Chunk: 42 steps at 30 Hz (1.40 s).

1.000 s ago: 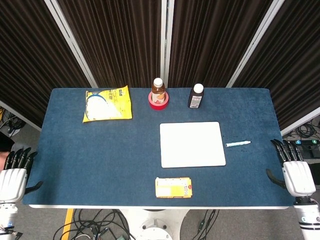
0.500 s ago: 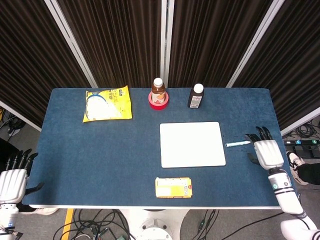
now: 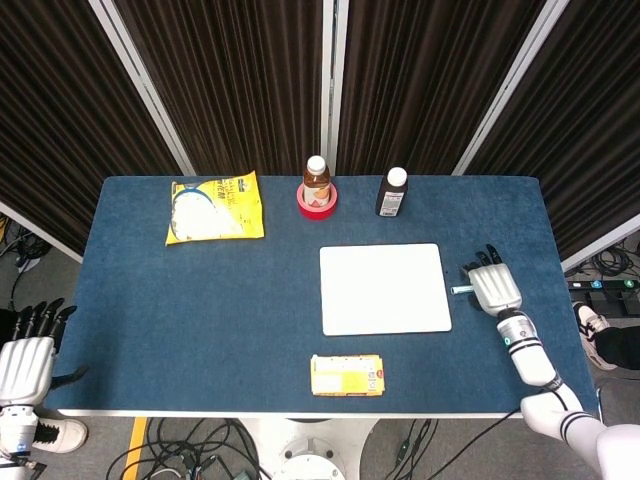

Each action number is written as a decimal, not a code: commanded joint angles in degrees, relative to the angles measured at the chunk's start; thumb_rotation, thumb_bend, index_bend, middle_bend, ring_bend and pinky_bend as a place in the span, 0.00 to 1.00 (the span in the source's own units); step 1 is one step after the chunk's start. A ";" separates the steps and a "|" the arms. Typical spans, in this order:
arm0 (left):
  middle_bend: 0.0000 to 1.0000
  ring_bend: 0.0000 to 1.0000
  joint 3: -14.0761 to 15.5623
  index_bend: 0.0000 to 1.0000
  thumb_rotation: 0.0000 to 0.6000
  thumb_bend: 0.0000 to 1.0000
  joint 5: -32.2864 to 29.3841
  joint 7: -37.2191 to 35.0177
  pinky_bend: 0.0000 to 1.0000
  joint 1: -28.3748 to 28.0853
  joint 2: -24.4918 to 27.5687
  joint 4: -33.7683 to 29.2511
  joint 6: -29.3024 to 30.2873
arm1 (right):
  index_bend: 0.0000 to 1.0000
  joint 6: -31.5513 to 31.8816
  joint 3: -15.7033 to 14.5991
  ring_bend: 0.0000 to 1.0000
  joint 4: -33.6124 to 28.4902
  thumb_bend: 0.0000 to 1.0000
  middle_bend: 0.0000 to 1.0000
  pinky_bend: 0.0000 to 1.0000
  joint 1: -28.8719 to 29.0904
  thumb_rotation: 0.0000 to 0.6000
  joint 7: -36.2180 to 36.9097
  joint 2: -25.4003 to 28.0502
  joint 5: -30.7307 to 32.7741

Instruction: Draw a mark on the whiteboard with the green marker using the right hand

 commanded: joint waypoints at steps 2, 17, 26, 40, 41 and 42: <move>0.06 0.01 -0.04 0.16 1.00 0.10 -0.20 0.01 0.00 0.02 0.07 -0.14 -0.07 | 0.43 -0.41 -1.10 0.17 3.03 0.21 0.42 0.04 0.95 1.00 1.95 -2.03 -1.10; 0.06 0.01 -0.06 0.16 1.00 0.10 -0.37 -0.67 0.00 0.00 -0.17 0.54 -0.19 | 0.47 -0.31 -1.94 0.21 5.15 0.31 0.44 0.04 1.46 1.00 3.43 -2.84 -1.51; 0.06 0.01 0.00 0.16 1.00 0.10 -0.80 -0.96 0.00 -0.03 -0.41 0.90 -0.67 | 0.47 -1.08 -2.00 0.23 4.28 0.33 0.45 0.04 1.52 1.00 1.85 -2.40 -0.93; 0.06 0.01 -0.06 0.16 1.00 0.10 -0.78 -2.00 0.00 0.37 -0.28 1.41 -0.07 | 0.57 5.77 -0.31 0.32 -13.02 0.53 0.55 0.08 1.53 1.00 11.28 7.43 -2.54; 0.06 0.01 -0.06 0.16 1.00 0.10 -0.69 -2.13 0.00 0.36 -0.26 1.42 -0.04 | 0.57 6.46 0.06 0.32 -16.44 0.53 0.56 0.08 1.53 1.00 13.60 9.21 -2.72; 0.06 0.01 -0.05 0.16 1.00 0.10 -0.52 -2.38 0.00 0.32 -0.26 1.41 -0.02 | 0.57 7.13 0.53 0.32 -20.57 0.53 0.56 0.08 1.60 1.00 16.53 11.25 -2.95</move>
